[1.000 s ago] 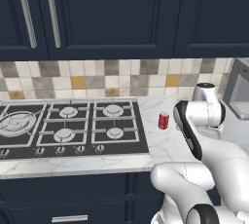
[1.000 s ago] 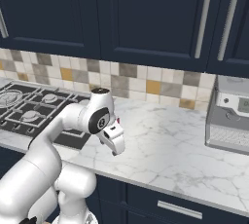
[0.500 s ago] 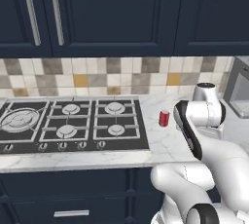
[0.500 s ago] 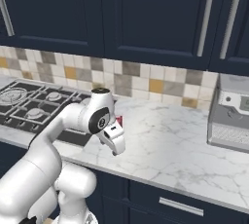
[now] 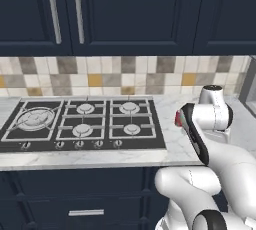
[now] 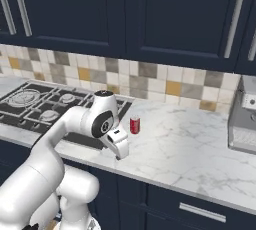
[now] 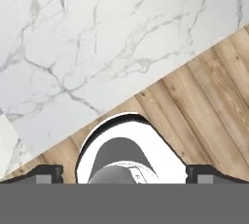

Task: Four empty soda cans are scattered around the kitchen. Gather all the cans and cluster them next to the stove for recycling.

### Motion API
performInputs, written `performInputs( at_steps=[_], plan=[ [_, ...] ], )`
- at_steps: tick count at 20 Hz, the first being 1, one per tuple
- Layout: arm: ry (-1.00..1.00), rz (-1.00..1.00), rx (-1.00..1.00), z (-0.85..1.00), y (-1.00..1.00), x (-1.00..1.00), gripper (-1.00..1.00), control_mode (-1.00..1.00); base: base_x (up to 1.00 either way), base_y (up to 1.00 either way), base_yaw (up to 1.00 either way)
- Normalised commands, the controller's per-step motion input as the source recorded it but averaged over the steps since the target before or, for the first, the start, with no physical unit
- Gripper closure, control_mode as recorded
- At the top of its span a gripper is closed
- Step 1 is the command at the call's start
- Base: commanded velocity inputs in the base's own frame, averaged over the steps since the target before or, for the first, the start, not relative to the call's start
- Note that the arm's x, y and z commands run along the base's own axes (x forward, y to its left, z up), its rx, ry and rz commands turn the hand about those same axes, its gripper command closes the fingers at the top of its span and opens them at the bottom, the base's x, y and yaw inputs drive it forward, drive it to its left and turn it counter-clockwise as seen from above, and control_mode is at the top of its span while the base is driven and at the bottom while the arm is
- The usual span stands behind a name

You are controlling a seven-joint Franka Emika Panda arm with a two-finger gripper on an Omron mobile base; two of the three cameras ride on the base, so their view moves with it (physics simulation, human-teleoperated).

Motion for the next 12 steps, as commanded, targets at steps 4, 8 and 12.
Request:
performInputs(
  at_steps=[4,8,12],
  plan=[
    [0.00,0.00,0.00,0.00,0.00,0.00,-1.00,1.00,0.02,0.72,0.00],
    [0.00,0.00,0.00,0.00,0.00,0.00,-1.00,1.00,0.01,0.73,0.00],
    [0.00,0.00,0.00,0.00,0.00,0.00,-1.00,1.00,0.01,0.74,0.00]
  ],
)
